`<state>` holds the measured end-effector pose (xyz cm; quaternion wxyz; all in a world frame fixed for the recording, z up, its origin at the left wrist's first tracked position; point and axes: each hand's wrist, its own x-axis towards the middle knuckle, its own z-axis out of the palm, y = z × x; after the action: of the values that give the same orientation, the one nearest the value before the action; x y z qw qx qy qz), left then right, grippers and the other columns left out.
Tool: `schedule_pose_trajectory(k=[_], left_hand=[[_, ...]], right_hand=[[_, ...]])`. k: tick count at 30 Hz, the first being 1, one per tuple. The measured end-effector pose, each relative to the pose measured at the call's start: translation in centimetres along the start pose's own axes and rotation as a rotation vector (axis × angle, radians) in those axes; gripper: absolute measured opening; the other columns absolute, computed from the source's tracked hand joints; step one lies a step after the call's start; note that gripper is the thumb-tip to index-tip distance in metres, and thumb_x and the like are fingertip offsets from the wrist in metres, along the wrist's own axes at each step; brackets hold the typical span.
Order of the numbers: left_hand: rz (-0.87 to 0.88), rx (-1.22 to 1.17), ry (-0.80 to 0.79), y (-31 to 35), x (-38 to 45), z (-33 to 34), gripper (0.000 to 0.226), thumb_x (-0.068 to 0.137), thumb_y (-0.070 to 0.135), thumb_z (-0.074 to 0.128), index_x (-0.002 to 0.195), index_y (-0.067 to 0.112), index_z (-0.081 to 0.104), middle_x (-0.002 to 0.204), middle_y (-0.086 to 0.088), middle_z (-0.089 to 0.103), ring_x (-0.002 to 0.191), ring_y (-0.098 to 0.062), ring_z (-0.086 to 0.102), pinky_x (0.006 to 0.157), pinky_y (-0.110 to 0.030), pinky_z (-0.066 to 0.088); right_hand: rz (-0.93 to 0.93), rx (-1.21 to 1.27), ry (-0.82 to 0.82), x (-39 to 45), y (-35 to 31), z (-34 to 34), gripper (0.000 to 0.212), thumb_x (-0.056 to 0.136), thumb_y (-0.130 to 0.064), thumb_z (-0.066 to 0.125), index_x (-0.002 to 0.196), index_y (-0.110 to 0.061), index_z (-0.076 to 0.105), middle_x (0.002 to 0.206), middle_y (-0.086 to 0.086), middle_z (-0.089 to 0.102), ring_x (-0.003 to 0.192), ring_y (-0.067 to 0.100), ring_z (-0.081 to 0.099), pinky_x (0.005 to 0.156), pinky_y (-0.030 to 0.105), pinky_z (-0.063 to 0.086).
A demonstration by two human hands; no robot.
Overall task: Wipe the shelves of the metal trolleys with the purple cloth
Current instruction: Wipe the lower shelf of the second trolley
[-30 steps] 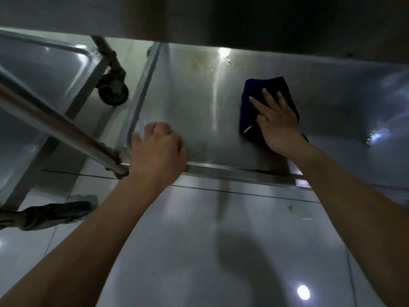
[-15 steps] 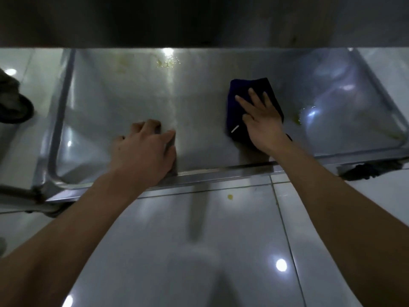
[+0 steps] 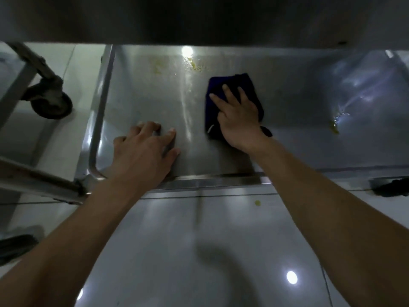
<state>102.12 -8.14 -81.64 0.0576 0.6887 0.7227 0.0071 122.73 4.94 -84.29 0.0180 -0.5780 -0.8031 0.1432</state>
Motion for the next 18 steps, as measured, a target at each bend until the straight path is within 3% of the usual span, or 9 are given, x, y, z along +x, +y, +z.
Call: schedule_pose_trajectory(k=[5, 11, 18], left_hand=[[-0.019, -0.038, 0.021, -1.1, -0.5, 0.7, 0.053, 0.099, 0.055, 0.042, 0.148, 0.034, 0.045, 0.157, -0.004, 0.038, 0.147, -0.032, 0.031, 0.11, -0.056, 0.036], [-0.05, 0.048, -0.042, -2.9, -0.8, 0.3, 0.08, 0.086, 0.082, 0.029, 0.152, 0.037, 0.036, 0.158, -0.006, 0.032, 0.136, -0.041, 0.043, 0.1, -0.058, 0.042], [-0.074, 0.034, -0.101, -3.5, -0.6, 0.1, 0.08, 0.087, 0.081, 0.033, 0.153, 0.037, 0.031, 0.16, -0.006, 0.025, 0.142, -0.041, 0.031, 0.106, -0.06, 0.034]], right_hand=[[-0.155, 0.062, -0.03, 1.8, -7.4, 1.6, 0.058, 0.098, -0.036, 0.025, 0.155, -0.046, 0.022, 0.169, -0.01, 0.003, 0.154, 0.025, -0.004, 0.122, 0.05, 0.002], [-0.197, 0.085, -0.041, -0.7, -5.3, 1.5, 0.055, 0.101, -0.038, 0.023, 0.156, -0.046, 0.018, 0.169, -0.011, 0.001, 0.155, 0.019, -0.005, 0.124, 0.045, 0.004], [-0.151, 0.102, -0.061, -10.5, -3.0, 1.0, 0.053, 0.107, -0.032, 0.027, 0.158, -0.041, 0.015, 0.169, -0.011, -0.002, 0.155, 0.019, -0.006, 0.124, 0.044, 0.002]])
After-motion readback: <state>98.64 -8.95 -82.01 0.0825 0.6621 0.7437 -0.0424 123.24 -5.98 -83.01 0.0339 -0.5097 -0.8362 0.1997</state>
